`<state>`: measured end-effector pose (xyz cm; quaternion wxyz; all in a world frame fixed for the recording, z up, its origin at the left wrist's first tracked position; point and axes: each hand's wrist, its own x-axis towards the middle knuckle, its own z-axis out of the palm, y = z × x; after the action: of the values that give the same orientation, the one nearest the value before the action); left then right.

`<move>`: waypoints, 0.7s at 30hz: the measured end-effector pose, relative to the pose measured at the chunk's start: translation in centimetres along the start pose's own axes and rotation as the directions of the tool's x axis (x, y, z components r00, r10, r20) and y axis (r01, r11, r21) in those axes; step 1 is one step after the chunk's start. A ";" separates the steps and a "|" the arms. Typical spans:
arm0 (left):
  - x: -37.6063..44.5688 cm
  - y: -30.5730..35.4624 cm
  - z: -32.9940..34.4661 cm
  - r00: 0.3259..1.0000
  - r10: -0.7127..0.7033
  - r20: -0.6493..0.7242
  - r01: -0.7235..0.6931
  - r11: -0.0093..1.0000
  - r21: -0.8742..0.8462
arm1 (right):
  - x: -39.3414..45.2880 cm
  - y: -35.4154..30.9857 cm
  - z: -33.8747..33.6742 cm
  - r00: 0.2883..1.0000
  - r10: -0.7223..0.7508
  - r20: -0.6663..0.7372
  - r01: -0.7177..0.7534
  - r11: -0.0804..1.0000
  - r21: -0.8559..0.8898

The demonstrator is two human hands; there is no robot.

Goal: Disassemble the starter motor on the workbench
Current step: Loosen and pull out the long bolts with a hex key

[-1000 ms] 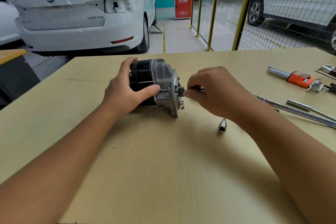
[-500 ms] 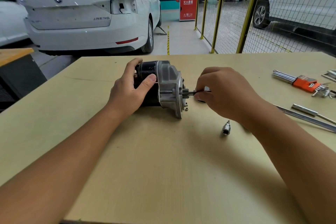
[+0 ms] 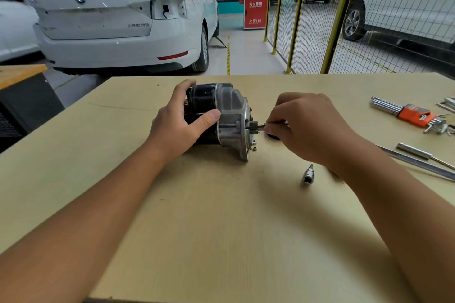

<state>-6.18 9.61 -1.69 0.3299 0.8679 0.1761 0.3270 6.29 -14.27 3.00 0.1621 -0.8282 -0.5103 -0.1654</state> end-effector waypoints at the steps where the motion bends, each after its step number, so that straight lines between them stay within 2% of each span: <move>1: 0.0 0.0 0.0 1.000 -0.004 -0.001 0.004 1.000 0.002 | 0.0 0.0 -0.1 1.000 0.009 -0.016 -0.009 1.000 -0.013; 9: -0.1 0.3 -0.1 1.000 -0.030 0.010 0.030 1.000 0.002 | 0.2 0.1 0.2 1.000 -0.009 -0.020 0.012 0.984 0.177; 15: -0.4 0.9 -0.3 0.998 -0.050 0.033 0.049 0.998 0.029 | 0.3 0.5 0.6 0.998 -0.023 0.054 0.013 0.984 0.177; 21: -0.5 1.6 -0.3 0.996 -0.077 0.042 0.074 0.994 0.082 | 0.2 0.8 0.5 1.000 -0.013 -0.020 0.016 0.986 0.167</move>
<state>-6.65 8.36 -0.65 0.3107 0.8803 0.2143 0.2874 7.13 -14.20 2.63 0.2346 -0.8064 -0.5268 -0.1312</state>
